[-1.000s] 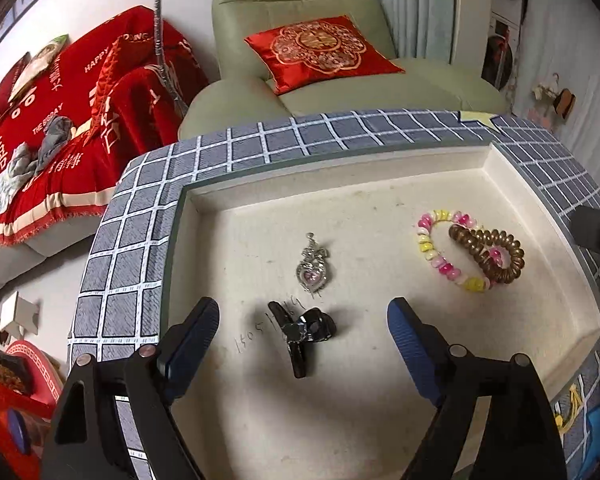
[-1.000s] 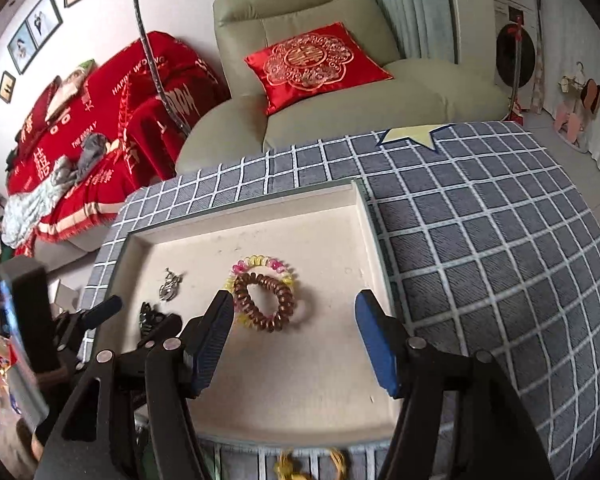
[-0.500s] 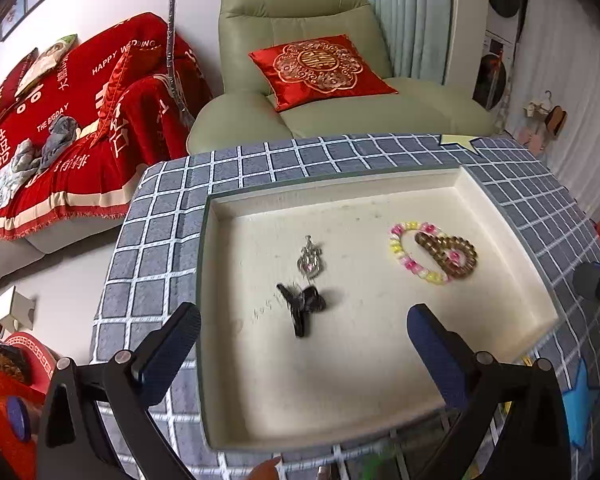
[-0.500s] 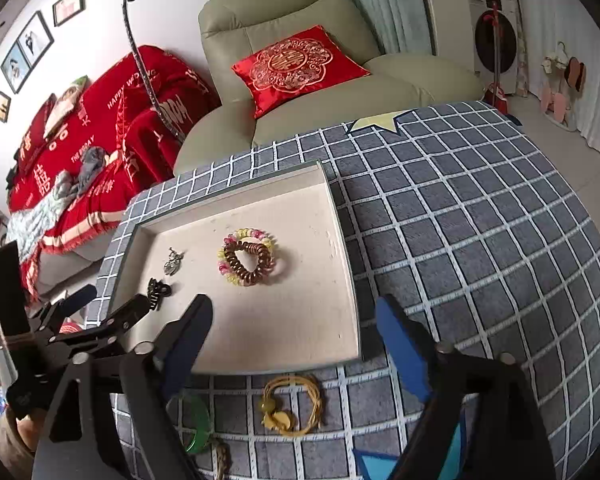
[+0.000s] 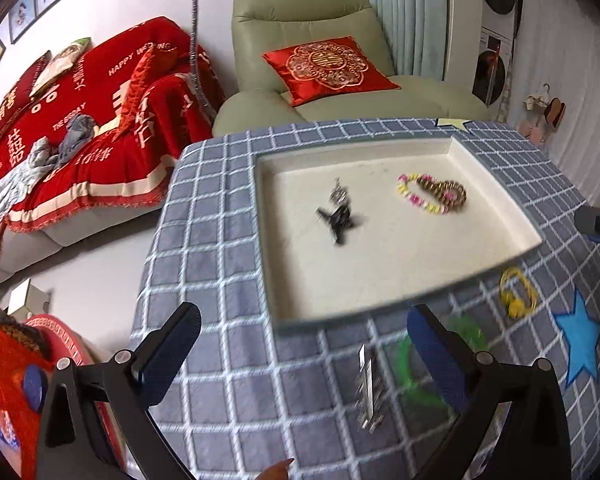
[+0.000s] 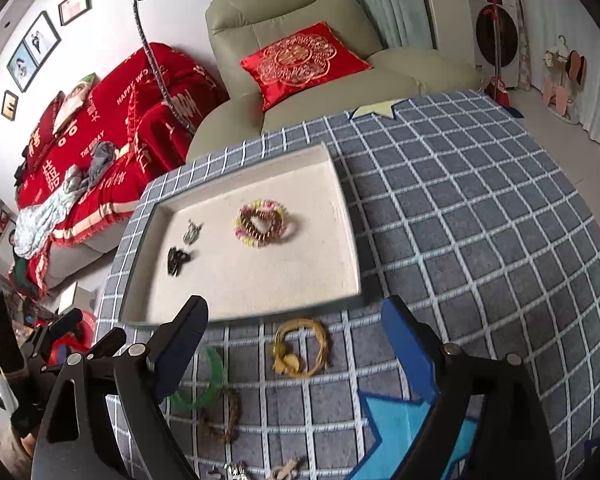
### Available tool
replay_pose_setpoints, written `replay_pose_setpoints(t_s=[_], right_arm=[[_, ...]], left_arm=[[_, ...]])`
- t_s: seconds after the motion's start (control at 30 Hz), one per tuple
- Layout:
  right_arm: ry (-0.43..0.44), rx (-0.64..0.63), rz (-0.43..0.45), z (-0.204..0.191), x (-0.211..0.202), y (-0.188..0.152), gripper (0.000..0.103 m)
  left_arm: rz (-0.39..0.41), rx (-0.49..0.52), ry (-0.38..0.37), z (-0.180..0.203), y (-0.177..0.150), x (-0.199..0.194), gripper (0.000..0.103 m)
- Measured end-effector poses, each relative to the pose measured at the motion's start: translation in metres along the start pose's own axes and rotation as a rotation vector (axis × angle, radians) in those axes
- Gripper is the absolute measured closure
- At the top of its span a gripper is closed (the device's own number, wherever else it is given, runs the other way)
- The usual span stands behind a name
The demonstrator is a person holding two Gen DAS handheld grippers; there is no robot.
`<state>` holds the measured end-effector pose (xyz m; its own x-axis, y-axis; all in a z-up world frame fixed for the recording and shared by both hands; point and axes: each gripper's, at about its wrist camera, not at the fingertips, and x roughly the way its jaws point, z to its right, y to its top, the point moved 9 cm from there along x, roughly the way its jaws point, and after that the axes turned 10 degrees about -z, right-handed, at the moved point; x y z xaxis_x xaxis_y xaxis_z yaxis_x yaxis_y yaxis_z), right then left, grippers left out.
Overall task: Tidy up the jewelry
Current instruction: 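Grasp the silver hairpin with the left tool while the right tool grasps the gold cord bracelet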
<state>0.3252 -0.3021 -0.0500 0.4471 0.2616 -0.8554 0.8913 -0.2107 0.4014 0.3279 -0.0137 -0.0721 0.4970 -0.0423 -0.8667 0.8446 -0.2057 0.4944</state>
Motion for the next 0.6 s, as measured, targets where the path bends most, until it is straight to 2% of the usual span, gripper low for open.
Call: replay_pose_setpoints(t_s=[0.37, 0.6], right_arm=[[-0.013, -0.024, -0.107, -0.003, 0.017, -0.053, 0.013], [-0.045, -0.045, -0.143, -0.007, 0.028, -0.064, 0.013]], left_arm=[[-0.053, -0.017, -0.023, -0.007, -0.052, -0.001, 0.0], [-0.107, -0.021, -0.054, 0.0, -0.068, 0.013, 0.0]])
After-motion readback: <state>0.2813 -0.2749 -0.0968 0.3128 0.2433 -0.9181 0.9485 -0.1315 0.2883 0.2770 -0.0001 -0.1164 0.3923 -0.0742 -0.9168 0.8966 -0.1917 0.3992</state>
